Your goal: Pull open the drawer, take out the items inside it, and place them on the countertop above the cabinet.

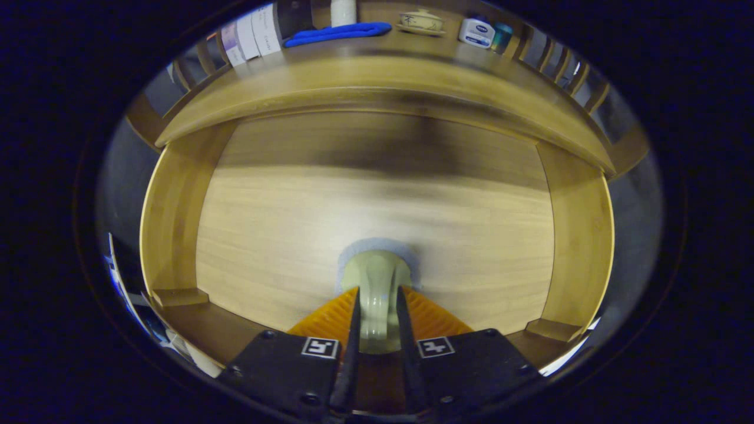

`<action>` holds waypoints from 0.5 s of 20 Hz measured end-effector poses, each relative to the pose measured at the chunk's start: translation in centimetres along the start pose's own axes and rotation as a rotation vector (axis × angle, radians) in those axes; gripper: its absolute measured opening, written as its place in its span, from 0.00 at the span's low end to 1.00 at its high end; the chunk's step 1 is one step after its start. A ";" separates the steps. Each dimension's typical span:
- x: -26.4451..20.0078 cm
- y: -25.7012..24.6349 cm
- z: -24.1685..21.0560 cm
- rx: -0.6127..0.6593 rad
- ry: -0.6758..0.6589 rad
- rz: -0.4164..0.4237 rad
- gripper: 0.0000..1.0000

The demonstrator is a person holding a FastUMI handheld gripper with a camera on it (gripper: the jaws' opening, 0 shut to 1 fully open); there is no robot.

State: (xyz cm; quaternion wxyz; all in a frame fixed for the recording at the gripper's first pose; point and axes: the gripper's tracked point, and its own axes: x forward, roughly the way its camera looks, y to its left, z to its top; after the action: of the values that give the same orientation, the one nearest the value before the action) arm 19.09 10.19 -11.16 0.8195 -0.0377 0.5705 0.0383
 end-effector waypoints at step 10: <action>-4.3 -0.3 1.7 0.010 -0.084 0.061 0.20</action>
State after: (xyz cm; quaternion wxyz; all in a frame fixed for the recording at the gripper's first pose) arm 19.22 9.99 -6.49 0.8414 -0.0143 0.5367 0.0621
